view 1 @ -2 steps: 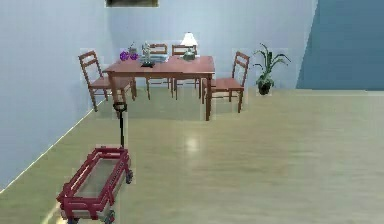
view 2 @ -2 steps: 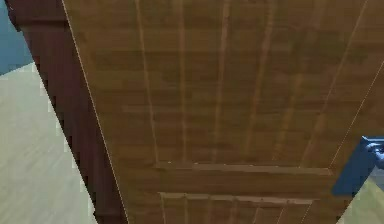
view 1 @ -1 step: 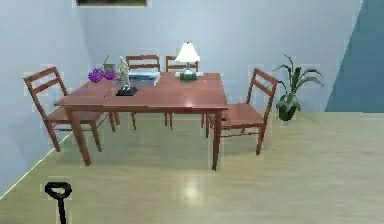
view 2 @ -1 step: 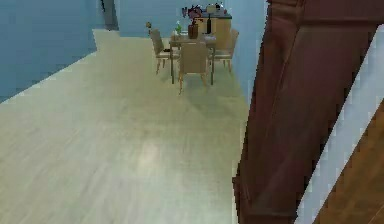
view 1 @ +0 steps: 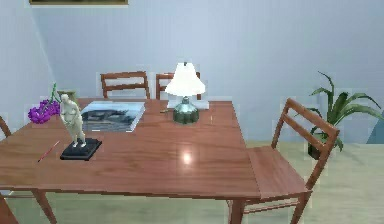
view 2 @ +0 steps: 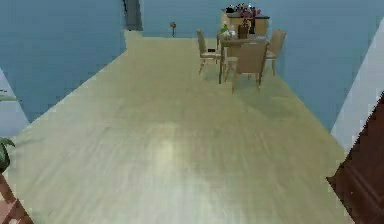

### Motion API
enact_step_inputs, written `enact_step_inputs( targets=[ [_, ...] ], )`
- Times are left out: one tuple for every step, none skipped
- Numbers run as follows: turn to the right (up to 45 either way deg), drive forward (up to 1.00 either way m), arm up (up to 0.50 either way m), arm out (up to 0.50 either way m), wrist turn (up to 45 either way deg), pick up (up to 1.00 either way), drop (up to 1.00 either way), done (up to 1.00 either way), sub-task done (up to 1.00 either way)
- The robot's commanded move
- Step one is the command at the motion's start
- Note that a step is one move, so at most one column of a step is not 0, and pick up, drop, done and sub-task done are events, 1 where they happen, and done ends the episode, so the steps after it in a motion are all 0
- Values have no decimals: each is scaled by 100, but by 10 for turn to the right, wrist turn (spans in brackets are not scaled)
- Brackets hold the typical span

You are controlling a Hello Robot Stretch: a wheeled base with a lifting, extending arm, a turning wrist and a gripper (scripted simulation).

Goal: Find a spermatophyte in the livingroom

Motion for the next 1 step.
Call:
enact_step_inputs(
  targets=[
    [-330, 0, 0, 0, 0, 0, 0, 0, 0]
  ],
)
